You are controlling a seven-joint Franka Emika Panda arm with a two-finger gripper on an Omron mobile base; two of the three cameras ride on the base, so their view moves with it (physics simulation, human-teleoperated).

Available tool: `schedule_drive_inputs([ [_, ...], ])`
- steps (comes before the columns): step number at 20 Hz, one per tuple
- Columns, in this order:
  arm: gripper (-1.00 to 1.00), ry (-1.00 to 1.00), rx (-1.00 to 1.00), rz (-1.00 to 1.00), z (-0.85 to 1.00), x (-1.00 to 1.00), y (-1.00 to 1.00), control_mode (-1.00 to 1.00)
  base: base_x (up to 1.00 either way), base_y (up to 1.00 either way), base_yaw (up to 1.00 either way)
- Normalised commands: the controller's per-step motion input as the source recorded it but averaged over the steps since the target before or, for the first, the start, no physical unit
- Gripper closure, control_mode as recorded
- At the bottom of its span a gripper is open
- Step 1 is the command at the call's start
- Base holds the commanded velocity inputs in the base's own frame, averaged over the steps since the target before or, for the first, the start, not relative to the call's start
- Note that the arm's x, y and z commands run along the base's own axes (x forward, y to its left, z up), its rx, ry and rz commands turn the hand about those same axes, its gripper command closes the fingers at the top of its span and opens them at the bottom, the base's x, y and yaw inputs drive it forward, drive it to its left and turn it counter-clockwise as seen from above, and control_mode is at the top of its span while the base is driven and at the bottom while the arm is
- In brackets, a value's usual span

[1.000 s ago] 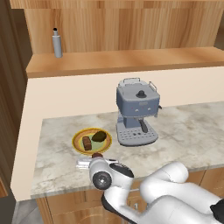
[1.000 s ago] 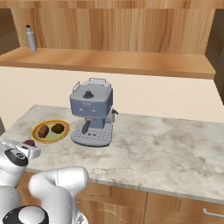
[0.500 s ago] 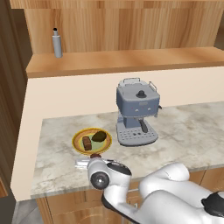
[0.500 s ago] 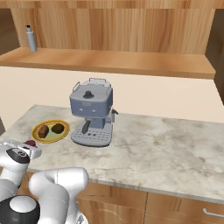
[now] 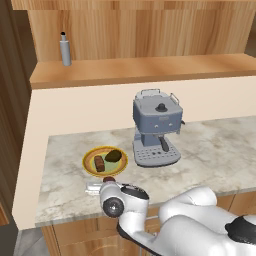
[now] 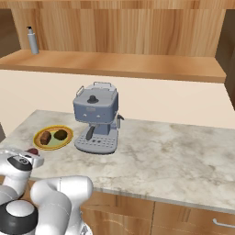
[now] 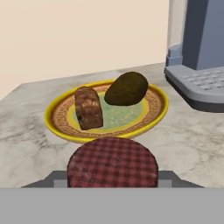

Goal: Pick the avocado and bread from the counter and place them on the plate. Then pick the jam from the cabinet and place it next to the plate. Lastly close the cabinet door.

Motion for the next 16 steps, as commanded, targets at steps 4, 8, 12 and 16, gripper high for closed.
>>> schedule_drive_inputs([
  [4, 1.00, 0.00, 0.00, 0.00, -0.18, 0.00, 0.00, -1.00, 0.00, 0.00, 0.00],
  [8, 1.00, 0.00, 0.00, 0.00, -0.16, 0.04, 0.00, -1.00, 0.00, 0.00, 0.00],
  [12, 1.00, 0.00, 0.00, 0.00, -0.18, 0.14, 0.00, -1.00, 0.00, 0.00, 0.00],
  [16, 1.00, 0.00, 0.00, 0.00, -0.19, 0.16, 0.00, -1.00, 0.00, 0.00, 0.00],
])
